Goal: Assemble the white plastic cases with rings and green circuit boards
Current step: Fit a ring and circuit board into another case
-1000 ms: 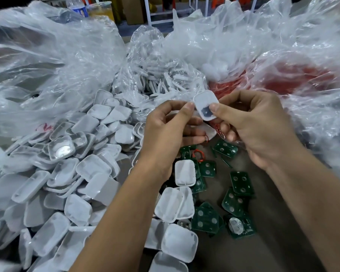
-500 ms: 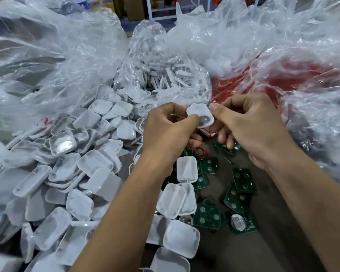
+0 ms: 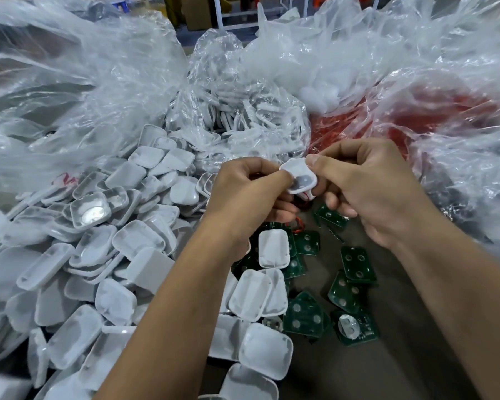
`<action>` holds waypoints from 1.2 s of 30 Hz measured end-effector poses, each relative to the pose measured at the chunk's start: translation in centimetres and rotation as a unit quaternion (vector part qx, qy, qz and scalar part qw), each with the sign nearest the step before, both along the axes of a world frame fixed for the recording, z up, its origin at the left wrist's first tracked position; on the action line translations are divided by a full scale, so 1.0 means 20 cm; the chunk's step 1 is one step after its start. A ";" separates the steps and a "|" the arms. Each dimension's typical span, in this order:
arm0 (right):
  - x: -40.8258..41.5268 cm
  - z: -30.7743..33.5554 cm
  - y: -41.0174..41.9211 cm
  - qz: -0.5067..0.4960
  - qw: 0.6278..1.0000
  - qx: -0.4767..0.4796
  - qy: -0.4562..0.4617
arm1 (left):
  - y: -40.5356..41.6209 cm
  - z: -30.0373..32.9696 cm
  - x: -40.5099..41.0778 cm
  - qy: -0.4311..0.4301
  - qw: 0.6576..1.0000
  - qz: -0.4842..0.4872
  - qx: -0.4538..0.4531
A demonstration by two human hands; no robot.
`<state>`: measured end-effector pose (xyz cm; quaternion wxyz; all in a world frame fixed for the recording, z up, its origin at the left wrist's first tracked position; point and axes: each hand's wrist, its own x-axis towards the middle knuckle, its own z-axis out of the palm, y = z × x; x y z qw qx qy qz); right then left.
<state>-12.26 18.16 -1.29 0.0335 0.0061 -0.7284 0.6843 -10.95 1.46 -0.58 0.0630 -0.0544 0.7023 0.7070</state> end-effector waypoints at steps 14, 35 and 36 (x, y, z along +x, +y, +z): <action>0.01 0.00 -0.01 0.019 0.999 0.043 0.015 | 0.00 -0.01 0.00 0.019 0.999 0.016 -0.027; 0.01 0.03 0.03 -0.007 0.994 0.099 0.049 | -0.01 0.02 0.00 -0.048 0.983 -0.028 0.173; 0.01 0.04 0.03 -0.003 0.993 0.102 0.051 | -0.01 0.02 0.00 -0.050 0.980 -0.024 0.190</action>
